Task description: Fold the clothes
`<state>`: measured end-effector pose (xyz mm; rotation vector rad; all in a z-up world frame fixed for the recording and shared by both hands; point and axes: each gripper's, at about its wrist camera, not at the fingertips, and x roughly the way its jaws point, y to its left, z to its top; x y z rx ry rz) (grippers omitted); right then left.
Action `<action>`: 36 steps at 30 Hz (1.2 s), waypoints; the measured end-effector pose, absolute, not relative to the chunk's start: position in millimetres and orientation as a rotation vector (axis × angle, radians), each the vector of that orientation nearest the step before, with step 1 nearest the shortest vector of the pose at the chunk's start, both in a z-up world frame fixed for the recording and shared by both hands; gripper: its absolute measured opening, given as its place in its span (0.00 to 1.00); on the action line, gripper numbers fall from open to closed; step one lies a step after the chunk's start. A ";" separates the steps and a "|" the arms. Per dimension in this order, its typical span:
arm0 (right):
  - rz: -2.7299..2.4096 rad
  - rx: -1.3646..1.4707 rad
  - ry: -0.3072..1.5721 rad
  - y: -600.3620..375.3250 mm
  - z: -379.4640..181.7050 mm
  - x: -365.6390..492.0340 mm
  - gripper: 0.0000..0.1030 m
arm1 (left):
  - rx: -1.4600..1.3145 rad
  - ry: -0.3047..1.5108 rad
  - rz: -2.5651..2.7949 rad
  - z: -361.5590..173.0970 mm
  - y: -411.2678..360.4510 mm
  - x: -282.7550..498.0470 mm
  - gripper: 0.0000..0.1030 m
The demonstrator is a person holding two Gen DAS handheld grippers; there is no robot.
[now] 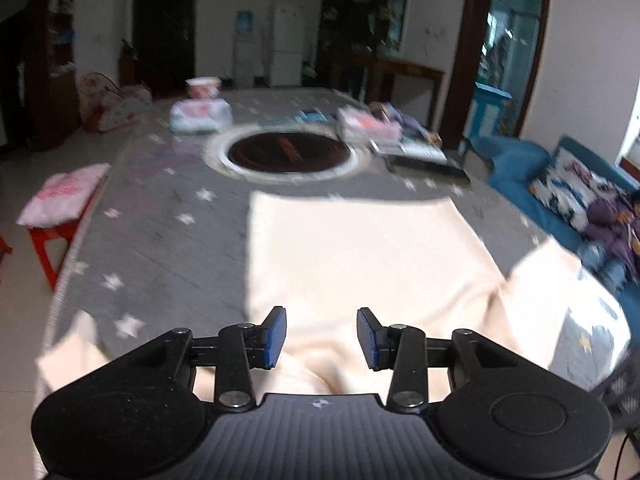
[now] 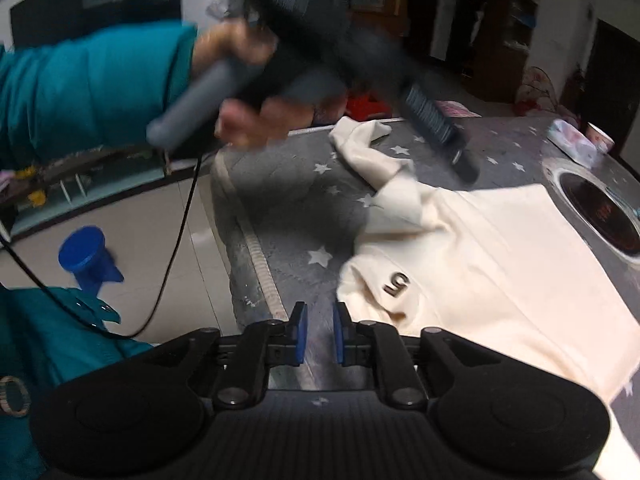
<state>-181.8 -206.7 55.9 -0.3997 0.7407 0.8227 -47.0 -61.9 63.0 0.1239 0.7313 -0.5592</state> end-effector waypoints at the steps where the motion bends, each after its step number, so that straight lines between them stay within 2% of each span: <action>1: 0.801 -0.386 0.738 -212.4 58.9 -182.7 0.12 | 0.134 0.747 -0.567 56.2 -65.5 -47.8 0.41; 5: 0.657 -0.297 0.764 -243.7 62.7 -167.1 0.21 | 0.149 0.805 -0.582 33.6 -67.9 -54.9 0.41; 11: 0.586 -0.242 0.872 -257.7 36.2 -147.2 0.21 | 0.155 0.821 -0.567 27.4 -51.2 -68.4 0.42; 17: 0.530 -0.200 0.846 -279.0 53.7 -132.3 0.21 | 0.157 0.795 -0.540 47.7 -48.8 -53.0 0.42; 25: 0.197 -0.042 0.834 -347.7 66.8 -62.5 0.21 | 0.138 0.767 -0.425 65.8 -66.3 10.8 0.45; 31: 0.032 0.133 0.883 -397.9 46.3 -1.4 0.21 | 0.138 0.801 -0.318 51.2 -80.5 71.1 0.50; 36: -0.027 0.166 0.921 -409.4 26.3 35.6 0.21 | 0.106 0.833 -0.288 36.5 -89.7 111.0 0.50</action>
